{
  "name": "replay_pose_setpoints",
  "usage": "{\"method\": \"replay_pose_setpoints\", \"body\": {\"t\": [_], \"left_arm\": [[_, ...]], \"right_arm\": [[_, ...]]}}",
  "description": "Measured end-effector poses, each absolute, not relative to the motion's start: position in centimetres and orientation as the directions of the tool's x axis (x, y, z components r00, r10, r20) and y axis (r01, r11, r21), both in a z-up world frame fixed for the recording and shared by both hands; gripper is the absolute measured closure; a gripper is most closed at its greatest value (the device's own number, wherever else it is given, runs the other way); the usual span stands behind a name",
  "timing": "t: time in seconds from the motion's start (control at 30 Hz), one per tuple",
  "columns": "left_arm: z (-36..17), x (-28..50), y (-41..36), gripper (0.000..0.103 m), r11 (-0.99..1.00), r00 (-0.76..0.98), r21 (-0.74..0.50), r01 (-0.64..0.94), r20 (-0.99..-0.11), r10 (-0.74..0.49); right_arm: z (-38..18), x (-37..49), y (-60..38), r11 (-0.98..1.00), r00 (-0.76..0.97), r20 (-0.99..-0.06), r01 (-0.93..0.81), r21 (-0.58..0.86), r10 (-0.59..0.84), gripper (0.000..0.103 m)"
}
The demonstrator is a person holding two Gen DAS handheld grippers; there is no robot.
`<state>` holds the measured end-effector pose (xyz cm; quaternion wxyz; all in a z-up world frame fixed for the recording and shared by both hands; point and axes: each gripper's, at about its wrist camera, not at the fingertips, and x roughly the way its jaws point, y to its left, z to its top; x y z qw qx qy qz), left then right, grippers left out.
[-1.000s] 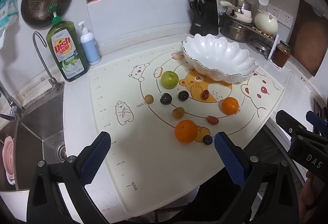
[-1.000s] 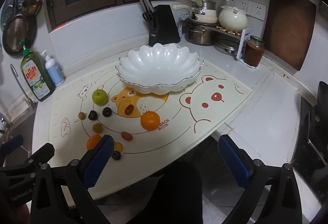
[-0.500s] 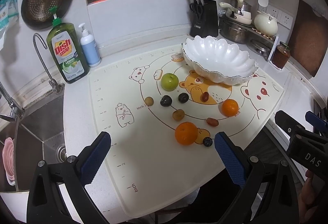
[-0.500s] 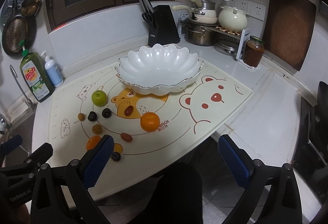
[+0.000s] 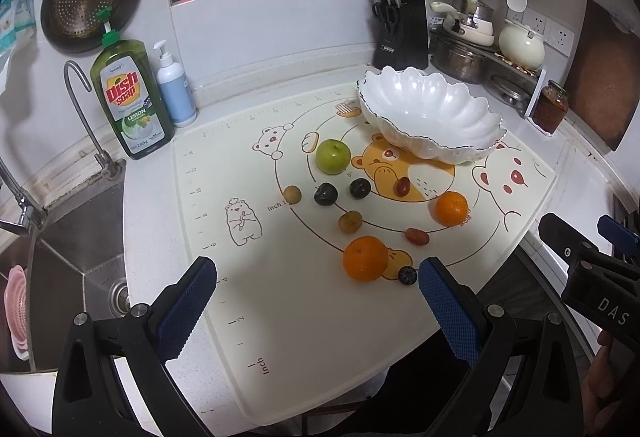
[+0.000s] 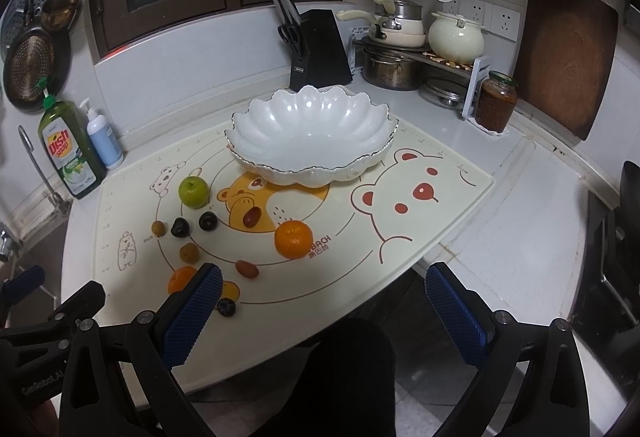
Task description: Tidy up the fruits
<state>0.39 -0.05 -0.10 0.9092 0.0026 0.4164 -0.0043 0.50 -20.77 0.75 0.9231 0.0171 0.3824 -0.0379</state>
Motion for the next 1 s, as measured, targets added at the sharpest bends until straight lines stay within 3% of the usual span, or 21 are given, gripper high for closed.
{"method": "replay_pose_setpoints", "body": {"t": [1.0], "left_arm": [[-0.08,0.27,0.03,0.000,1.000,0.648,0.000,0.004,-0.761,-0.002]], "right_arm": [[0.62,0.57,-20.87,0.996,0.701,-0.711,0.083,0.011,-0.051,0.001]]}}
